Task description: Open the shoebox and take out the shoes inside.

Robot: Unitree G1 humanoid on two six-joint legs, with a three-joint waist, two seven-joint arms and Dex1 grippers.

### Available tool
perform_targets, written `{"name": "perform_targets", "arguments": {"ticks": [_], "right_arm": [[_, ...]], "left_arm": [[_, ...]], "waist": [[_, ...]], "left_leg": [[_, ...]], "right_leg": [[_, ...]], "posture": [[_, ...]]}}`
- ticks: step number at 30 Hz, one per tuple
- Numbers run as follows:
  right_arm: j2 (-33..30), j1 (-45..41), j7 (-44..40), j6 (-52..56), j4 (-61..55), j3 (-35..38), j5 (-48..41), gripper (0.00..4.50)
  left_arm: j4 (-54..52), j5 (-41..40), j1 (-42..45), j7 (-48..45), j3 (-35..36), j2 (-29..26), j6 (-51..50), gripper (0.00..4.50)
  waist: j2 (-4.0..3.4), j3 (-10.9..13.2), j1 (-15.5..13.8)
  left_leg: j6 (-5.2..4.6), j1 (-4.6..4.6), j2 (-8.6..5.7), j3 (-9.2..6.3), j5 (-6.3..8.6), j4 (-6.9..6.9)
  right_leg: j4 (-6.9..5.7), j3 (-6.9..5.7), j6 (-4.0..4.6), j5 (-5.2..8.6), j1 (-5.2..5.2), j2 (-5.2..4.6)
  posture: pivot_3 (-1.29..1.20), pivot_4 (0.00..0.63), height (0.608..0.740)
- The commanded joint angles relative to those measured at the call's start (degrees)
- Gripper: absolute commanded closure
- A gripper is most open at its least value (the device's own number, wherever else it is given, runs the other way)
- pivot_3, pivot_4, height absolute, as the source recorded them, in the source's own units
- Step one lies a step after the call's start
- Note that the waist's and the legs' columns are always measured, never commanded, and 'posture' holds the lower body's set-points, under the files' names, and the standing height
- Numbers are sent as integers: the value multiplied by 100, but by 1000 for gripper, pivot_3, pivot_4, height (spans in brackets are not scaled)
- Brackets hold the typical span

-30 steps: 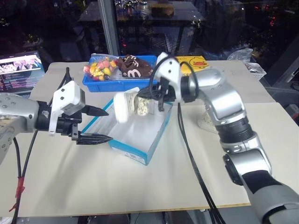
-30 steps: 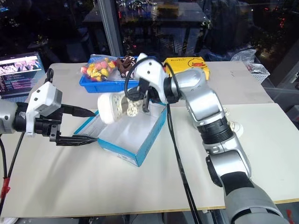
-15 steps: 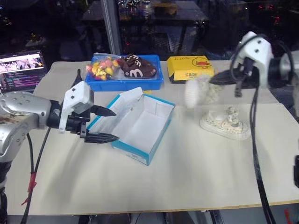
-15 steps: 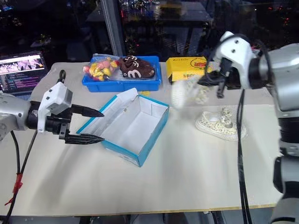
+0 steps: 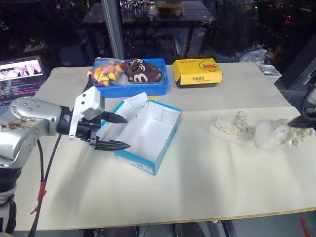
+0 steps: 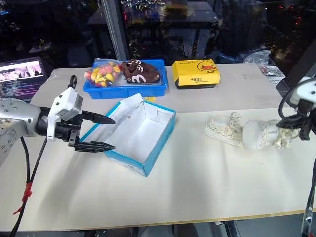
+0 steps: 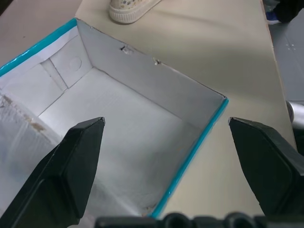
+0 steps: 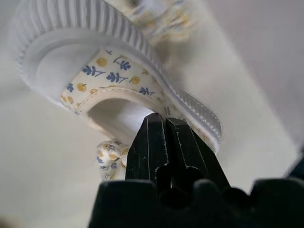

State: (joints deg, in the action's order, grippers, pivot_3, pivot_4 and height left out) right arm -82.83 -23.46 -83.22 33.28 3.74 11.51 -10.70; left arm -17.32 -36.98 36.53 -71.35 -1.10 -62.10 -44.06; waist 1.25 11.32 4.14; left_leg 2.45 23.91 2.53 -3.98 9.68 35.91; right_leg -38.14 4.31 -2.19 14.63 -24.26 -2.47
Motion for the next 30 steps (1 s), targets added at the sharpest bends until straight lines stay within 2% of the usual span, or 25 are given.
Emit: {"name": "perform_targets", "arguments": {"ticks": [1,5,6,9,14,16,17,19,23,26,27,28,30], "right_arm": [[250,615,-140,594,-752,606,-590,4466],[709,803,6,521,-518,321,-773,4466],[880,686,2,282,-183,-8,-630,4466],[1378,57,29,-132,579,-834,-273,4466],[2417,-1336,407,207,1056,-1426,-265,4466],[2629,-1680,441,240,1059,-1530,-253,3820],[2665,-1778,427,258,1041,-1556,-250,3684],[2651,-1941,363,310,952,-1569,-273,3105],[2530,-2355,371,423,697,-1403,-395,1627],[2487,-2567,643,362,481,-1188,-393,692],[2487,-2537,719,552,268,-1051,-539,297],[2481,-2378,756,749,-66,-870,-747,56],[2487,-2050,829,1121,-640,-556,-1129,56]], "left_arm": [[-46,39,61,-47,92,-17,57,0],[-19,76,85,-63,67,9,71,0],[6,125,87,-92,49,-3,119,0],[88,220,130,-150,36,-13,188,0],[-98,138,22,-86,205,-51,25,0],[-197,116,-101,-33,313,-116,-38,0],[-234,104,-156,-12,364,-147,-64,0],[-308,64,-281,25,480,-209,-118,0],[-438,-83,-574,191,757,-246,-264,0],[-500,-154,-817,386,974,-184,-362,0],[-488,-264,-889,598,1119,-31,-465,0],[-490,-340,-1015,826,1279,139,-516,0],[-540,-391,-1274,1183,1525,413,-548,0]], "waist": [[0,0,-4],[5,-2,-20],[4,-1,-20],[20,-9,3],[21,-8,9],[16,-4,2],[14,-3,-6],[13,-2,-37],[12,-2,-77],[10,-1,-66],[11,-1,-69],[11,-1,-76],[13,-2,-88]], "left_leg": [[0,-1,1,0,0,3],[0,-5,-1,0,0,10],[0,-4,-4,1,0,13],[0,-10,-4,4,0,13],[0,-12,-2,6,0,11],[0,-7,-3,7,0,8],[0,-5,-3,6,0,5],[0,1,-2,6,0,0],[0,16,-4,3,0,6],[0,15,-4,5,0,12],[1,12,-3,5,0,12],[0,8,-2,5,0,11],[0,1,-1,5,0,7]], "right_leg": [[-1,0,0,0,2,1],[1,0,-3,-1,14,0],[2,2,-6,-2,13,-2],[7,6,-8,-3,20,-3],[6,7,-9,-5,19,-1],[4,10,-9,-5,10,0],[4,11,-9,-5,6,0],[4,10,-9,-5,-1,0],[10,4,-9,-5,-1,-5],[7,5,-11,-6,-3,-5],[5,4,-10,-6,-2,-4],[4,4,-10,-6,0,-4],[6,3,-10,-6,7,-3]], "posture": [[0,150,740],[0,150,740],[0,150,740],[0,150,740],[0,150,740],[0,150,740],[0,150,740],[0,150,740],[0,150,740],[0,150,740],[0,150,740],[0,150,740],[0,150,740]]}}
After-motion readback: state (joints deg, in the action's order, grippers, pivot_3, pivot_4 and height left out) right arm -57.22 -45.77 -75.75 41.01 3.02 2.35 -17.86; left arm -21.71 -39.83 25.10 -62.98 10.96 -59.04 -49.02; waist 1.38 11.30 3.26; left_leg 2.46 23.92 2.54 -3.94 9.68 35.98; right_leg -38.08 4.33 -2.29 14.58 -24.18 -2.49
